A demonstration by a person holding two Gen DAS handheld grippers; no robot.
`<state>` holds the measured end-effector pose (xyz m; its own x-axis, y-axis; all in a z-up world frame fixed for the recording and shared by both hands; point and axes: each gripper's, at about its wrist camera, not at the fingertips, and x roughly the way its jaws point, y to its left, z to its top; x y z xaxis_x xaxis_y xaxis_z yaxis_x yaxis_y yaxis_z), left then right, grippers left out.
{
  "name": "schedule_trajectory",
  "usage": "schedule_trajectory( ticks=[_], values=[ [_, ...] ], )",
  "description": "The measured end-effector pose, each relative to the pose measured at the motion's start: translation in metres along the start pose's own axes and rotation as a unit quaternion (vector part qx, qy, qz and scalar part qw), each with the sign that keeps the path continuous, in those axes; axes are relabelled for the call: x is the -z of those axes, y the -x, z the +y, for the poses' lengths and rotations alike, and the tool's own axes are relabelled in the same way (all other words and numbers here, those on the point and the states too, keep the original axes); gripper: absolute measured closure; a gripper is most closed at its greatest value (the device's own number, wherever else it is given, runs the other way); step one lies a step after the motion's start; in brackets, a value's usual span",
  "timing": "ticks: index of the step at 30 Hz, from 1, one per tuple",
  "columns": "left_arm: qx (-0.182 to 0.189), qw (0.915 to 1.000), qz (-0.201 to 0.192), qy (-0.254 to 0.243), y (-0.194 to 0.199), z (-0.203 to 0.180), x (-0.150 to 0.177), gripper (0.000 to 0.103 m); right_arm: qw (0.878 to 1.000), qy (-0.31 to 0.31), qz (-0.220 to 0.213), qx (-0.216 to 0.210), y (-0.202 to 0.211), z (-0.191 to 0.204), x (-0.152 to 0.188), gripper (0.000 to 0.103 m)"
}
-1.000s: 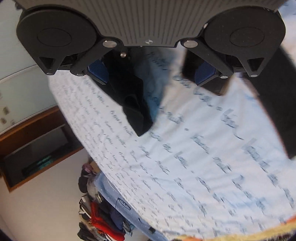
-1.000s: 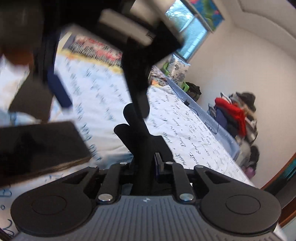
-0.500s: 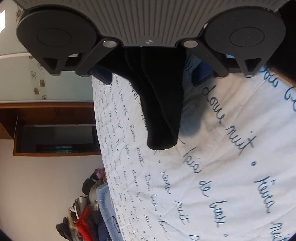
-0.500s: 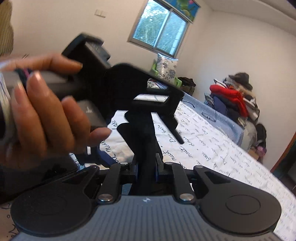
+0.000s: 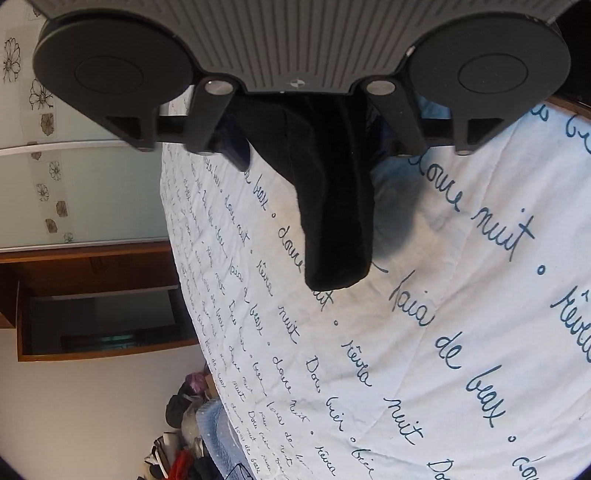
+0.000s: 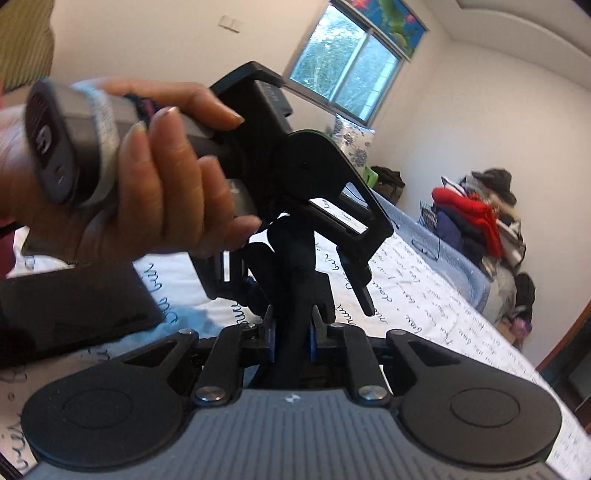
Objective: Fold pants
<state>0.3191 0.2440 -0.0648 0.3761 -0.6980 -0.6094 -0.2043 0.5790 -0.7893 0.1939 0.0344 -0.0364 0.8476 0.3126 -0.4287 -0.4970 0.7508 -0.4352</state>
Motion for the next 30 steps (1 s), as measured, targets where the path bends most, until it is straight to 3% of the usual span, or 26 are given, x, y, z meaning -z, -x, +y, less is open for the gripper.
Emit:
schedule_trajectory(
  ticks=[1,2,5,9,11,13,14,16,19,23,30],
  values=[
    [-0.014,0.9998,-0.002,-0.013,0.001,-0.002,0.001,0.066,1.0,0.0,0.0,-0.002,0.0,0.0,0.0,0.088],
    [-0.03,0.9992,-0.006,-0.026,0.002,-0.004,0.004,0.074,1.0,-0.002,-0.001,-0.003,0.0,0.0,0.001,0.088],
    [-0.047,0.9979,-0.018,-0.041,0.008,-0.006,0.011,0.083,1.0,-0.024,-0.001,-0.013,-0.001,-0.01,0.002,0.088],
    [-0.051,0.9966,-0.041,-0.051,0.021,-0.008,0.02,0.085,0.988,-0.121,-0.025,-0.092,0.03,-0.041,0.012,0.087],
    [-0.065,0.994,-0.054,-0.069,0.026,-0.012,0.027,0.086,0.967,-0.208,-0.053,-0.135,0.05,-0.068,0.024,0.087],
    [-0.073,0.9909,-0.068,-0.09,0.031,-0.017,0.035,0.086,0.947,-0.284,-0.066,-0.137,0.056,-0.093,0.033,0.087],
    [-0.076,0.9894,-0.075,-0.099,0.033,-0.02,0.039,0.086,0.945,-0.302,-0.051,-0.116,0.051,-0.101,0.035,0.087],
    [-0.08,0.9859,-0.089,-0.117,0.036,-0.028,0.049,0.086,0.955,-0.288,-0.006,-0.069,0.032,-0.104,0.032,0.087],
    [-0.09,0.9788,-0.107,-0.15,0.042,-0.047,0.064,0.086,0.955,-0.283,0.025,-0.088,0.009,-0.099,0.028,0.087],
    [-0.128,0.9631,-0.135,-0.195,0.05,-0.074,0.086,0.086,0.954,-0.281,0.014,-0.106,0.004,-0.091,0.019,0.087],
    [-0.114,0.9583,-0.134,-0.225,0.063,-0.124,0.119,0.085,0.945,-0.307,-0.041,-0.108,0.047,-0.111,0.026,0.087]
  ],
)
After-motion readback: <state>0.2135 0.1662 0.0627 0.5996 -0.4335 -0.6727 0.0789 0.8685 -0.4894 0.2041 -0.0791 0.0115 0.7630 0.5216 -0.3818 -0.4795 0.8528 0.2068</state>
